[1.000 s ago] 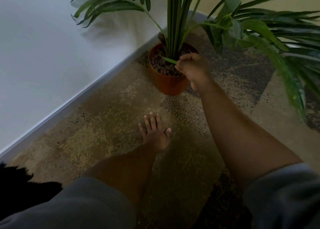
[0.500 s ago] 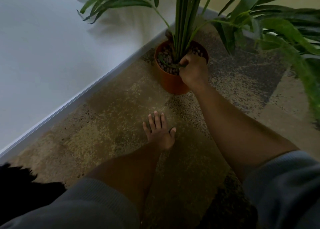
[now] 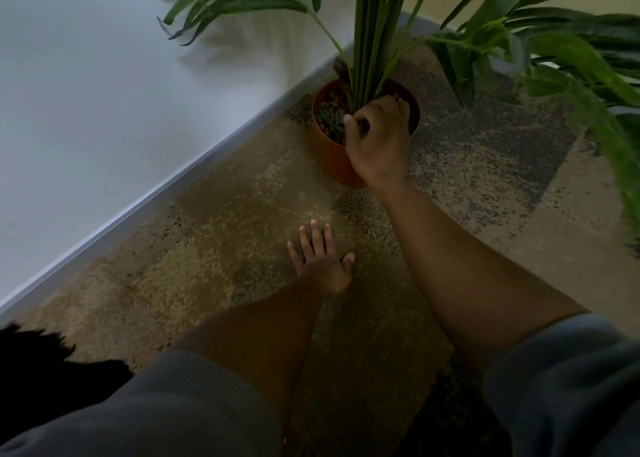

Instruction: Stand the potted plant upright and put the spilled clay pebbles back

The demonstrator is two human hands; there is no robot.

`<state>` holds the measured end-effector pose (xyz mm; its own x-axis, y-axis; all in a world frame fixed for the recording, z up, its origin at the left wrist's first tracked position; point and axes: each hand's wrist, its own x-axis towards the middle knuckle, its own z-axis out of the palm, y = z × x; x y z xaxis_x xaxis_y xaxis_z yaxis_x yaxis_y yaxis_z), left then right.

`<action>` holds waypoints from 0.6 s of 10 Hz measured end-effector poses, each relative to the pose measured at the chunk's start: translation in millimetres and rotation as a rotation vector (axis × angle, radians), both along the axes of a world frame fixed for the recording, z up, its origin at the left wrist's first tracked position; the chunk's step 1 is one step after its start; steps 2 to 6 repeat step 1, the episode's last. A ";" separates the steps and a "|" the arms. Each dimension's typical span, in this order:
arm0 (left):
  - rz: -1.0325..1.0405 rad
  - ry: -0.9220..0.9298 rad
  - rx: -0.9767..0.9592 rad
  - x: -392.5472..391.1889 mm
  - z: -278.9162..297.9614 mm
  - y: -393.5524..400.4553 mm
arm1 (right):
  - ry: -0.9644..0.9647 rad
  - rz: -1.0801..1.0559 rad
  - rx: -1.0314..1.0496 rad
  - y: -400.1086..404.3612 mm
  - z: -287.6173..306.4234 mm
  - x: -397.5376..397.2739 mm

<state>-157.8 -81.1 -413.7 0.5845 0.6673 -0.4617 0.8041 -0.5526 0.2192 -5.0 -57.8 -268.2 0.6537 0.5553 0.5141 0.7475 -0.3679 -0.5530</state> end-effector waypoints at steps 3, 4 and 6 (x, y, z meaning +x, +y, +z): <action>0.006 -0.015 0.009 0.8 -0.8 -2.0 | -0.106 0.113 0.116 1.7 -11.1 -24.0; 0.006 -0.015 0.009 0.8 -0.8 -2.0 | -0.106 0.113 0.116 1.7 -11.1 -24.0; 0.006 -0.015 0.009 0.8 -0.8 -2.0 | -0.106 0.113 0.116 1.7 -11.1 -24.0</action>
